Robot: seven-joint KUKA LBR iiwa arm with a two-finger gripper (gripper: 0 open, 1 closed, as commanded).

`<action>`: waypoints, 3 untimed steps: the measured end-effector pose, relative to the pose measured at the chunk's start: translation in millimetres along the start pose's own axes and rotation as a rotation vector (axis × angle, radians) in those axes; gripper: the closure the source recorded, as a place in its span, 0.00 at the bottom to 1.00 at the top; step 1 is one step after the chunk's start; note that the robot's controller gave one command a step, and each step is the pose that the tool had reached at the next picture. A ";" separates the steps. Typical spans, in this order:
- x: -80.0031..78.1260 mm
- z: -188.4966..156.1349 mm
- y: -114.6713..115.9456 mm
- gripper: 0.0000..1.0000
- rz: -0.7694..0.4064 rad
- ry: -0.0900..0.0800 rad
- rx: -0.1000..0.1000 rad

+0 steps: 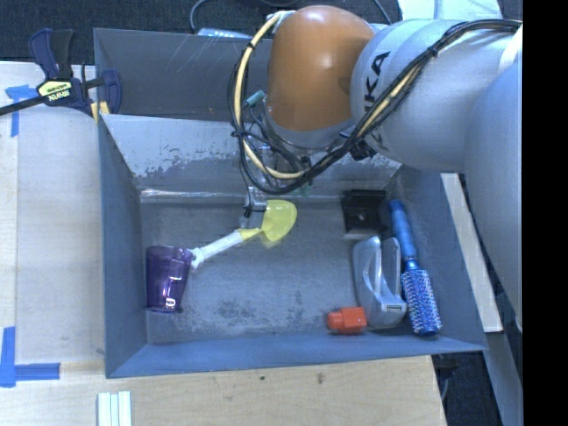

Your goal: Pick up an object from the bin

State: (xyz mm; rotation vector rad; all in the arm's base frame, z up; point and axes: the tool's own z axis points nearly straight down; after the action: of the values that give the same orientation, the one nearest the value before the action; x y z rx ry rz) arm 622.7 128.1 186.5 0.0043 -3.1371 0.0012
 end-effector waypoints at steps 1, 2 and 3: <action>-1.3 -5.3 -0.4 0.00 0.002 -0.008 -0.002; 9.9 39.0 -10.1 0.00 -0.061 -0.011 -0.002; 19.3 75.9 -17.9 0.00 -0.006 -0.006 -0.002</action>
Offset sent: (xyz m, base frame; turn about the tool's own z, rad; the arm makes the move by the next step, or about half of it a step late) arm -0.0217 -0.0186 -0.0773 -0.1062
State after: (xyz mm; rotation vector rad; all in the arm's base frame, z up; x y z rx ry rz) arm 603.1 110.1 110.7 0.0136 -3.1435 -0.0016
